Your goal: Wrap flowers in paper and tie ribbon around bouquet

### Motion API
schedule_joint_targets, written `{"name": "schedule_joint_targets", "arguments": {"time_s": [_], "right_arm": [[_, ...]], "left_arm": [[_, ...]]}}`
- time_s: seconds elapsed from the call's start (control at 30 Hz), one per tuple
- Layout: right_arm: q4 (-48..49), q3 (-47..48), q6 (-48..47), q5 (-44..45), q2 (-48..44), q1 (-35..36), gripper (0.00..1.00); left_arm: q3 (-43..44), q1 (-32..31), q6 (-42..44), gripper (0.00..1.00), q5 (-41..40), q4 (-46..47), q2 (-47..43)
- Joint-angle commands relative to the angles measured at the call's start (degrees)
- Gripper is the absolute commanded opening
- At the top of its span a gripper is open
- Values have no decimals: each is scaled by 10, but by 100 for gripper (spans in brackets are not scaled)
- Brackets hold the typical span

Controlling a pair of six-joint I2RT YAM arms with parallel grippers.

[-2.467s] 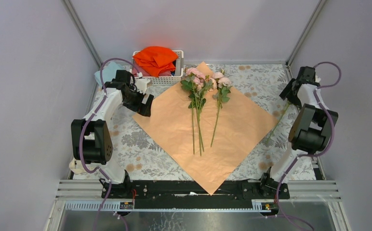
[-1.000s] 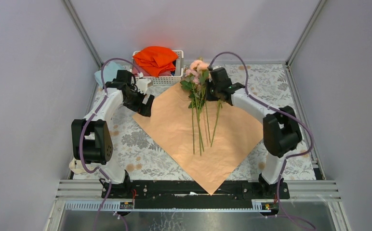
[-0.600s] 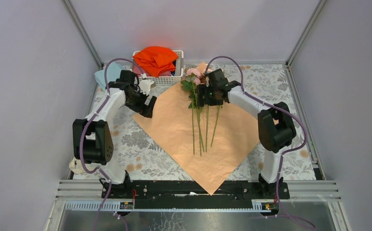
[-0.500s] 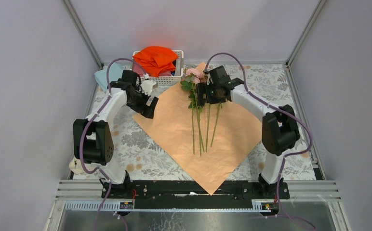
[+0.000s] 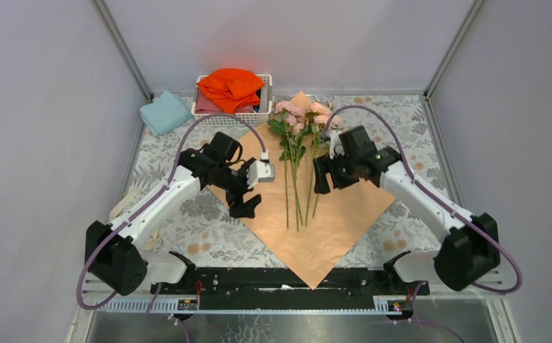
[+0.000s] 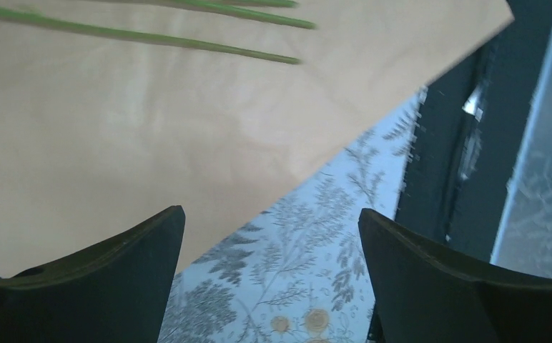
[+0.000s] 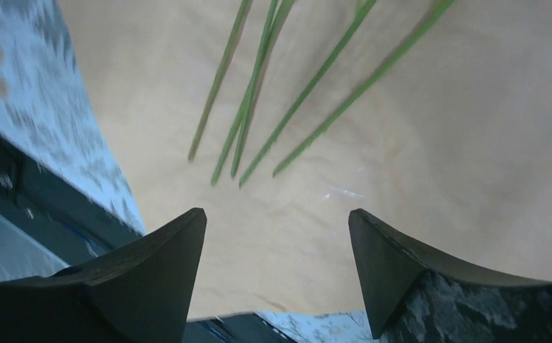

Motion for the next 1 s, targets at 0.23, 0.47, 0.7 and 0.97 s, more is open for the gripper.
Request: {"name": "schedule_joint_targets", "arguments": {"time_s": [0.23,0.47,0.7,0.97], "right_arm": [[70,-287,-545,-189,-196,275,83],[65,-336,-640,-105,-174,439,83],[144,-386,-654,-77,-141,477,80],[228,-418,-651,-42,-156,476,61]], "left_arm": [[-163,-17,85,99,60,58,-106],[-198,-18,46,99,51,90,-129],[-206,-18,33,99,41,98,-124],[-204,-18,28,99,30,101,-123]]}}
